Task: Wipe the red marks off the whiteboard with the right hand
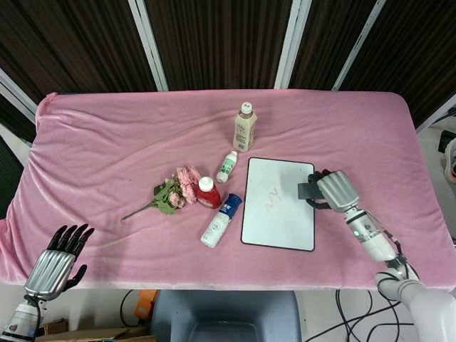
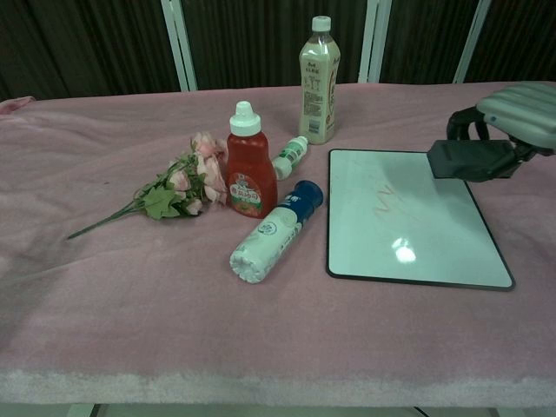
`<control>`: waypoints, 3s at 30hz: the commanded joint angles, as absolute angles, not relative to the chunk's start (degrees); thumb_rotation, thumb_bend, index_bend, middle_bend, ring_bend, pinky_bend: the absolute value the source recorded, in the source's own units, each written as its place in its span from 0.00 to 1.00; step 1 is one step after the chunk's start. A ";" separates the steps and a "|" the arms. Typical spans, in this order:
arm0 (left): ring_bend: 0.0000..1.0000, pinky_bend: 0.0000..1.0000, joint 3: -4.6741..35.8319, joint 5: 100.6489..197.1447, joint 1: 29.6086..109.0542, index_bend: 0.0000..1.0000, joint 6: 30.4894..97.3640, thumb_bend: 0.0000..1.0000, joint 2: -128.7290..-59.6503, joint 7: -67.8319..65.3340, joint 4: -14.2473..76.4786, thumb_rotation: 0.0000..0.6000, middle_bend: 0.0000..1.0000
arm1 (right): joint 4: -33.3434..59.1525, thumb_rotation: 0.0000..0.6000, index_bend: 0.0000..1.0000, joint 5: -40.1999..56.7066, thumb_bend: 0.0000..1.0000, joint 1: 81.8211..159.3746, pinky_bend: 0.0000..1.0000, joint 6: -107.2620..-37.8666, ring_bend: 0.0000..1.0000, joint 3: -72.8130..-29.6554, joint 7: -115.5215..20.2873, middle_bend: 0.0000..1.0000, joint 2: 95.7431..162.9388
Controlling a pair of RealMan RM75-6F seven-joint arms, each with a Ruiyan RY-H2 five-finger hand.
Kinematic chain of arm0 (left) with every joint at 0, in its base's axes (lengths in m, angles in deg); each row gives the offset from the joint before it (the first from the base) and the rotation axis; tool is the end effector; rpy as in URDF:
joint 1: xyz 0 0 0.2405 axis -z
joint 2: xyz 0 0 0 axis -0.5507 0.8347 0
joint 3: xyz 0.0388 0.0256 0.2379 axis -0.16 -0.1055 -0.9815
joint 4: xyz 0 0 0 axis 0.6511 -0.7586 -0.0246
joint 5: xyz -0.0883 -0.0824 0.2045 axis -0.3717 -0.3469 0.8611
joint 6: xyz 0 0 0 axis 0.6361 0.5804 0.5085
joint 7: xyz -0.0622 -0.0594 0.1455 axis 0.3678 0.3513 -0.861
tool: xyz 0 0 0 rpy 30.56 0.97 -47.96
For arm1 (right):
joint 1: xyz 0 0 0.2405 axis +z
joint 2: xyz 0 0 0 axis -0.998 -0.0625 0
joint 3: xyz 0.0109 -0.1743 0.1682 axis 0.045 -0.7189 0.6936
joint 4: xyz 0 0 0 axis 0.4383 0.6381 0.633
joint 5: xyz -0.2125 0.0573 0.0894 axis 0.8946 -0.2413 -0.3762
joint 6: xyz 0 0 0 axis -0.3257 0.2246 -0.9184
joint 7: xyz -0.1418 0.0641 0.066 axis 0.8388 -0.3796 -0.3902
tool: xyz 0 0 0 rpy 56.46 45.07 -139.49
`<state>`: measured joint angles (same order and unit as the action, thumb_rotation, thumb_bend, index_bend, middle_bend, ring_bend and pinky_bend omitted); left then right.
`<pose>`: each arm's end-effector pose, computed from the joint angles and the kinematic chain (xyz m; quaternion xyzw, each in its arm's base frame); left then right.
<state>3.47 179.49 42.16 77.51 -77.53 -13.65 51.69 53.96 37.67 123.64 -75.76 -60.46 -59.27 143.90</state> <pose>-0.2909 0.1928 0.0698 -0.7166 -0.3469 -0.3050 0.5226 -0.2742 -0.4077 0.0065 0.7667 -0.2114 0.3587 0.4886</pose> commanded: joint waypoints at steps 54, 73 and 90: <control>0.05 0.06 5.63 173.66 43.59 0.00 74.39 0.41 -78.11 -15.39 51.77 1.00 0.04 | 65.89 1.00 0.97 28.17 0.42 137.32 0.89 -53.36 0.72 -53.67 -40.89 0.73 158.67; 0.05 0.07 4.96 174.97 43.37 0.00 75.45 0.41 -78.03 -15.35 52.08 1.00 0.04 | 43.71 1.00 0.97 39.56 0.42 131.39 0.89 -67.71 0.72 -64.65 -41.96 0.73 147.49; 0.05 0.07 3.25 179.53 42.11 0.00 78.73 0.41 -77.18 -13.13 51.95 1.00 0.04 | 18.11 1.00 0.97 38.44 0.42 120.80 0.89 -80.60 0.72 -65.81 -34.37 0.73 126.00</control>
<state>3.30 179.48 42.16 78.68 -77.23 -13.19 51.97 16.83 39.66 122.10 -79.76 -66.46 -34.28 126.83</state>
